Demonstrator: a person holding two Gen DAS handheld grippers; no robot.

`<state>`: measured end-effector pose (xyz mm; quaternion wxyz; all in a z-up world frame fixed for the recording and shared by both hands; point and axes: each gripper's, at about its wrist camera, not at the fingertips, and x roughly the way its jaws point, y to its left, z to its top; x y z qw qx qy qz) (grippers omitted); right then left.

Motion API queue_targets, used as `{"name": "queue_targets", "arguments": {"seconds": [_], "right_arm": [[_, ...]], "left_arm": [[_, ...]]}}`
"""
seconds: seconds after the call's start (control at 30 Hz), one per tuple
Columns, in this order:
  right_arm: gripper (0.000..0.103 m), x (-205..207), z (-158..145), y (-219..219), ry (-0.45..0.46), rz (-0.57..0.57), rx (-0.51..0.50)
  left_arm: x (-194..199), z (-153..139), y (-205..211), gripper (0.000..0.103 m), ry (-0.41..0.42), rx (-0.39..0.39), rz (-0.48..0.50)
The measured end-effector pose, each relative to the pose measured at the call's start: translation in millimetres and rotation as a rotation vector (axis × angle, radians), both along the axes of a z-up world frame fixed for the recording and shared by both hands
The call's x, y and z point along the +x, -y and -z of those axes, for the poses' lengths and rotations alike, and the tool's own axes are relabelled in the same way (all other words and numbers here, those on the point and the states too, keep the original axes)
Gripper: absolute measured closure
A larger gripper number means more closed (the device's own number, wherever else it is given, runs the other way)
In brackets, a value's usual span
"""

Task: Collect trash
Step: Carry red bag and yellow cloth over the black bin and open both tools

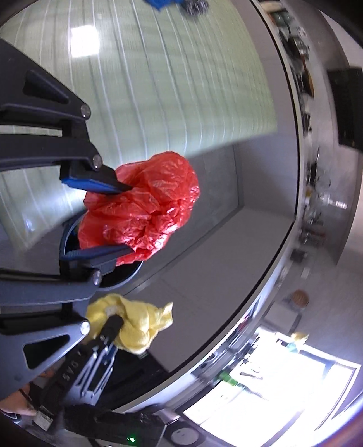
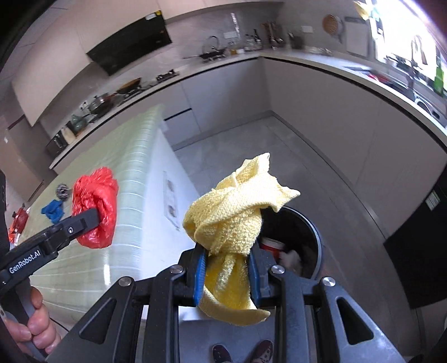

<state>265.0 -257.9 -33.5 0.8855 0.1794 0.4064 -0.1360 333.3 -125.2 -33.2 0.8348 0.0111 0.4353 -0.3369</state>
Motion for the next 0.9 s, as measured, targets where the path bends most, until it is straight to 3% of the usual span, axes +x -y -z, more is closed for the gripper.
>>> {"name": "queue_targets", "arguments": {"seconds": [0.2, 0.4, 0.7, 0.83, 0.9], "right_arm": [[0.075, -7, 34, 21, -0.064, -0.024, 0.038], [0.075, 8, 68, 52, -0.116, -0.118, 0.048], [0.074, 28, 114, 88, -0.193, -0.227, 0.067], [0.071, 39, 135, 97, -0.234, -0.256, 0.084], [0.061, 43, 141, 102, -0.248, -0.25, 0.055]], "left_arm": [[-13, 27, 40, 0.068, -0.041, 0.054, 0.015], [-17, 58, 69, 0.068, -0.077, 0.087, -0.07], [-21, 102, 113, 0.068, -0.127, 0.172, -0.125], [-17, 119, 127, 0.068, -0.146, 0.215, -0.131], [-13, 125, 131, 0.065, -0.158, 0.237, -0.133]]}}
